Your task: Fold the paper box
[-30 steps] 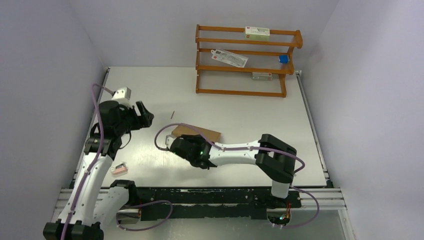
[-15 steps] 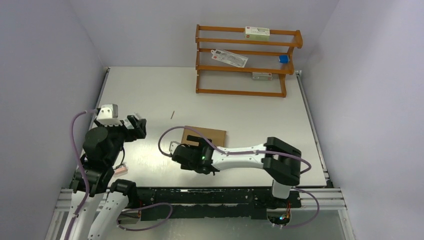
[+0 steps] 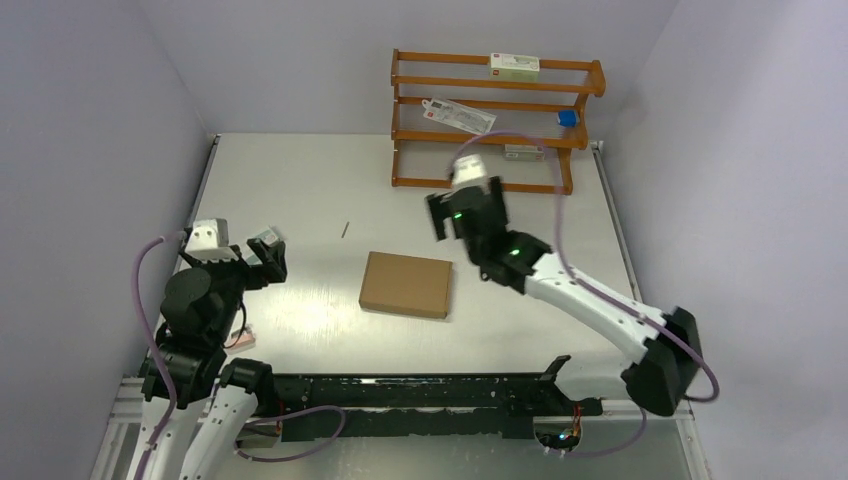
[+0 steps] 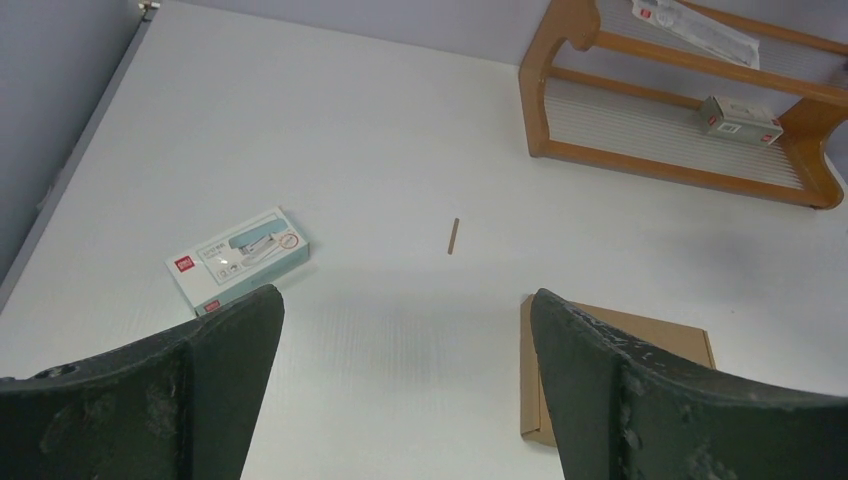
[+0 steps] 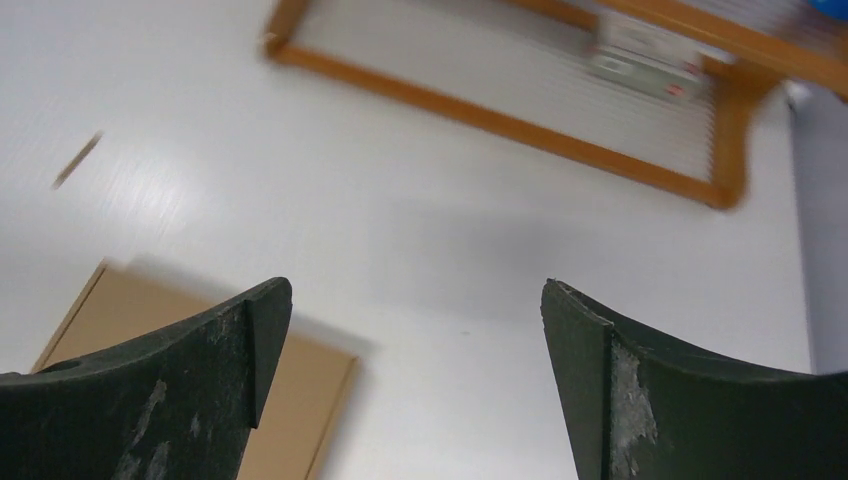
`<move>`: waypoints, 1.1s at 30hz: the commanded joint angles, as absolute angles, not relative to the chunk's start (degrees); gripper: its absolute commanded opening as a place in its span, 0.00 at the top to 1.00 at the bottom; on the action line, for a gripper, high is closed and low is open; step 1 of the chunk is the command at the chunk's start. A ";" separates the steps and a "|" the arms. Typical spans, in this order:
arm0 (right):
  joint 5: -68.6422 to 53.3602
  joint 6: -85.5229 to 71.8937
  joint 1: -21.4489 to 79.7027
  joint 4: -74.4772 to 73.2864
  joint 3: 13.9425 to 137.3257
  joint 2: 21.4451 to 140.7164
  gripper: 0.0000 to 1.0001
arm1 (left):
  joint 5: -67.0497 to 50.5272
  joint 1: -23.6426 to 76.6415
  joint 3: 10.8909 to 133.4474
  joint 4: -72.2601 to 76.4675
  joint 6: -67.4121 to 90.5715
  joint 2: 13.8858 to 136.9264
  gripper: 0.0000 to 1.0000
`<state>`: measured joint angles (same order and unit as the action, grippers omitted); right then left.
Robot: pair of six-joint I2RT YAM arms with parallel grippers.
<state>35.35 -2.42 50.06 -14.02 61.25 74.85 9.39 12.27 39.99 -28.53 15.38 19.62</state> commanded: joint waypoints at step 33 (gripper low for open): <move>43.36 -14.52 39.71 -23.39 46.43 30.04 0.00 | 14.03 12.58 39.95 -28.28 15.05 13.09 0.02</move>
<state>43.81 -15.11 39.81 -24.47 46.89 31.20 14.52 12.34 40.38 -29.91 15.79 12.78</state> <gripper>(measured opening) 0.997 0.979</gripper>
